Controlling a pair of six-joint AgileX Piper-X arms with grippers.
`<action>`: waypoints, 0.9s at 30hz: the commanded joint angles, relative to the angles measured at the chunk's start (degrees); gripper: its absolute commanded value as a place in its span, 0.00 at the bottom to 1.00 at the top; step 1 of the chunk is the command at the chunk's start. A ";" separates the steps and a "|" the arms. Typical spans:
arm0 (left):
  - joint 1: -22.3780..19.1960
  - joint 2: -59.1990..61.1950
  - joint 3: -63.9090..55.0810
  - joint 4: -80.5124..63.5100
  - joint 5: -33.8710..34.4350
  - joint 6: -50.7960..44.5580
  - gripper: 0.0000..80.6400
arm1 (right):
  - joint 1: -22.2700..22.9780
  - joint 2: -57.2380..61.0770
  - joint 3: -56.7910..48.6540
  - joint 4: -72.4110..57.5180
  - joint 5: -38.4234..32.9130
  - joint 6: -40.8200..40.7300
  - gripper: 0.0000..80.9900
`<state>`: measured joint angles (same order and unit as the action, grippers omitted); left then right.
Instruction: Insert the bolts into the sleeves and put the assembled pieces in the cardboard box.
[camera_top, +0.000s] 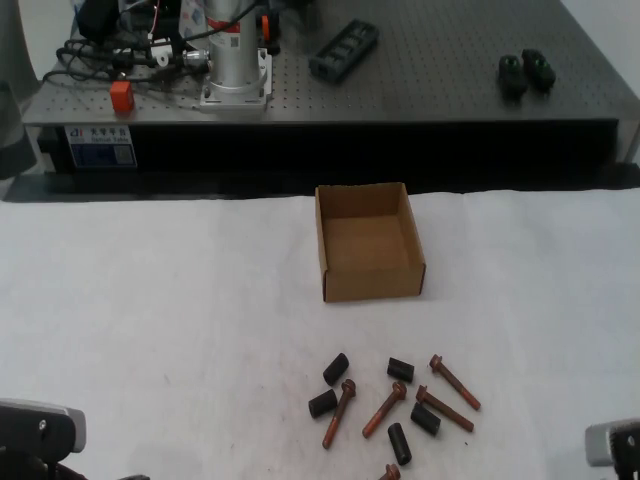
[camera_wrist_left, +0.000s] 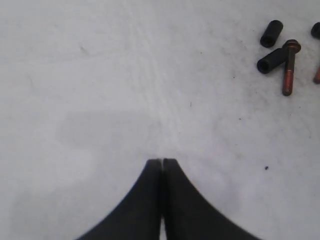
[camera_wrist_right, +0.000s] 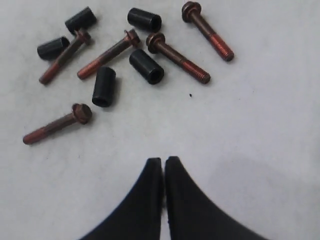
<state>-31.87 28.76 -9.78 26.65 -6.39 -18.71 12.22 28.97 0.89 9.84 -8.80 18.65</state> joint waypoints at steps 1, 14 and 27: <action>-0.04 -0.27 -0.04 -3.35 5.42 -5.36 0.01 | -0.05 -0.50 -0.89 -6.48 -0.95 6.95 0.03; -0.04 12.72 -9.01 -23.32 15.26 -1.17 0.41 | -0.05 25.84 -31.33 7.73 -1.39 -9.22 0.29; -0.04 31.88 -21.78 -13.86 21.19 4.03 0.39 | -0.05 68.58 -65.18 40.98 11.74 -39.30 0.29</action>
<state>-31.87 60.83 -31.04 13.47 14.44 -14.52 12.22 92.58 -60.94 47.11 2.20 -16.89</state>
